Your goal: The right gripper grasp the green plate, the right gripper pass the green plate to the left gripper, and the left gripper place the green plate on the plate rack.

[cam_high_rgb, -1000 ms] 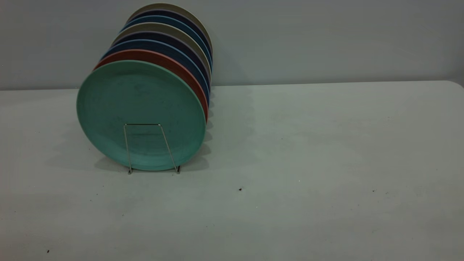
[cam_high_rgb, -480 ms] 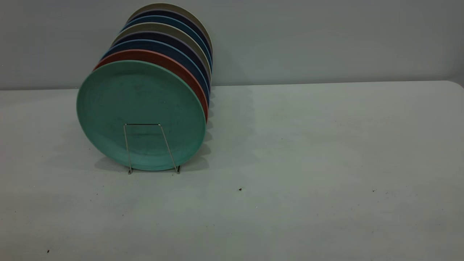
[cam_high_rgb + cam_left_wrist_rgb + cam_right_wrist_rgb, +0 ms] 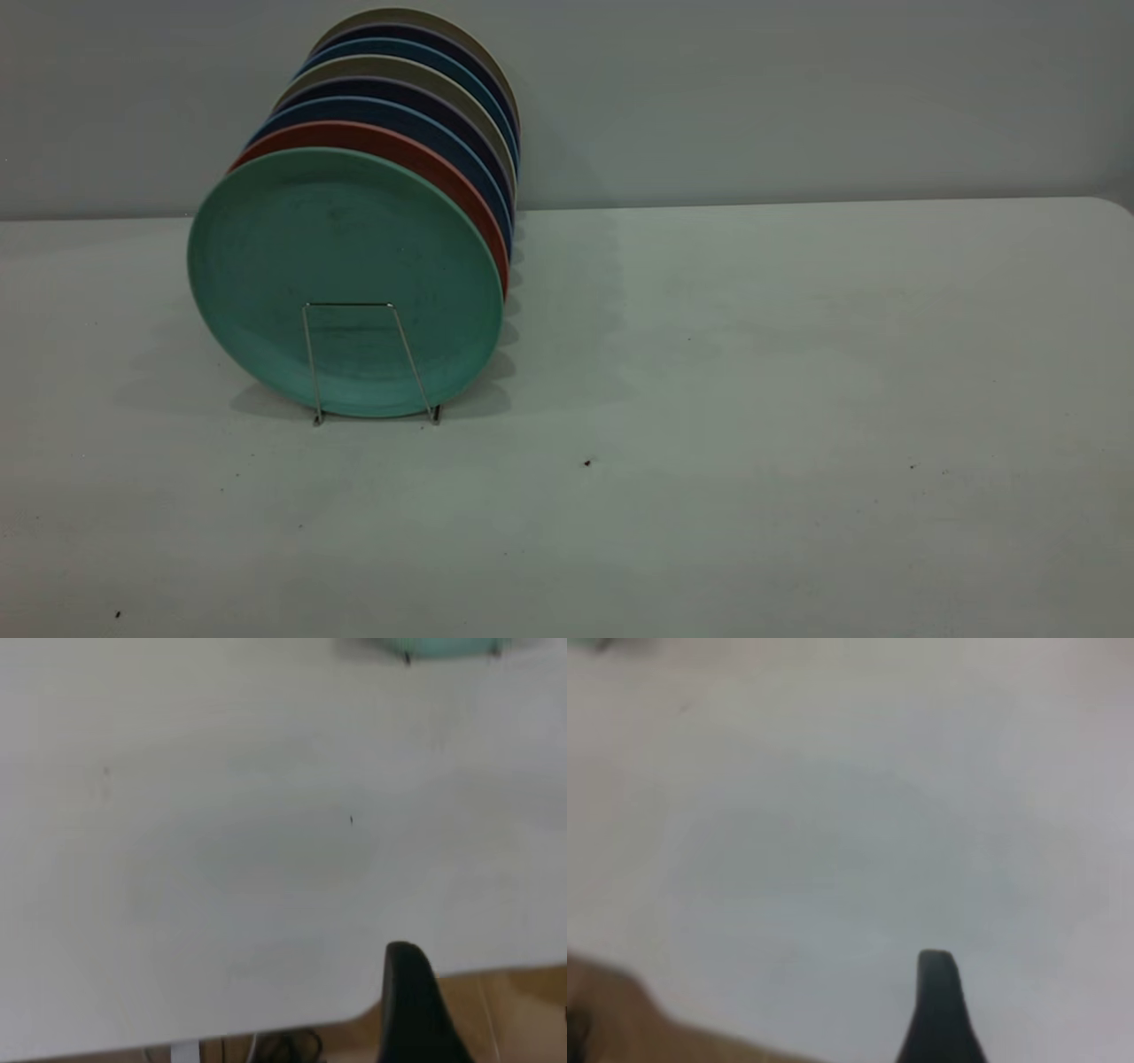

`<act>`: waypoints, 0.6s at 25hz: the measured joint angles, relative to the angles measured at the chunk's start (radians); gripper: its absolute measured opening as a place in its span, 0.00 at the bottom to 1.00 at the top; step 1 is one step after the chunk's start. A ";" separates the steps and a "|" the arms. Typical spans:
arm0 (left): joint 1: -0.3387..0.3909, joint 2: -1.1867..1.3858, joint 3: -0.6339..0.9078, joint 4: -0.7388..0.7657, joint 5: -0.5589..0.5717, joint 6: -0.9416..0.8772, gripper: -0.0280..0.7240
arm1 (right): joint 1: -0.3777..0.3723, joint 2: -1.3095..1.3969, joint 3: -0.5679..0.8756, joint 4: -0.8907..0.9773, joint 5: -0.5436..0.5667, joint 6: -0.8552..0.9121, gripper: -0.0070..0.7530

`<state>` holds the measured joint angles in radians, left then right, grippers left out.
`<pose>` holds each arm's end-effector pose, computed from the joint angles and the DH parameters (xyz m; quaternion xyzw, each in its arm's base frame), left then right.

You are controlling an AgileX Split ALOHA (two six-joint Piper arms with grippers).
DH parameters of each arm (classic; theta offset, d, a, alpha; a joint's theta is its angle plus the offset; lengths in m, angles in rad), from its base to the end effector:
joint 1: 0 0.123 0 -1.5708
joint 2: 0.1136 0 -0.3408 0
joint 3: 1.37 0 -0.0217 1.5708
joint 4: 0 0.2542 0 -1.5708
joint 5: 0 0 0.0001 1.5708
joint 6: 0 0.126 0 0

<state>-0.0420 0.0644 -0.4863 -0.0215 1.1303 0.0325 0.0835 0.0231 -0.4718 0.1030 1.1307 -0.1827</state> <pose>-0.0217 -0.0015 0.2528 0.0335 0.8887 -0.0129 0.4571 -0.0270 0.0095 0.2477 -0.1195 0.8740 0.0281 0.4702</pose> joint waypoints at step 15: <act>0.008 -0.087 0.000 0.000 0.001 0.000 0.62 | -0.070 -0.040 0.000 0.003 0.005 0.000 0.76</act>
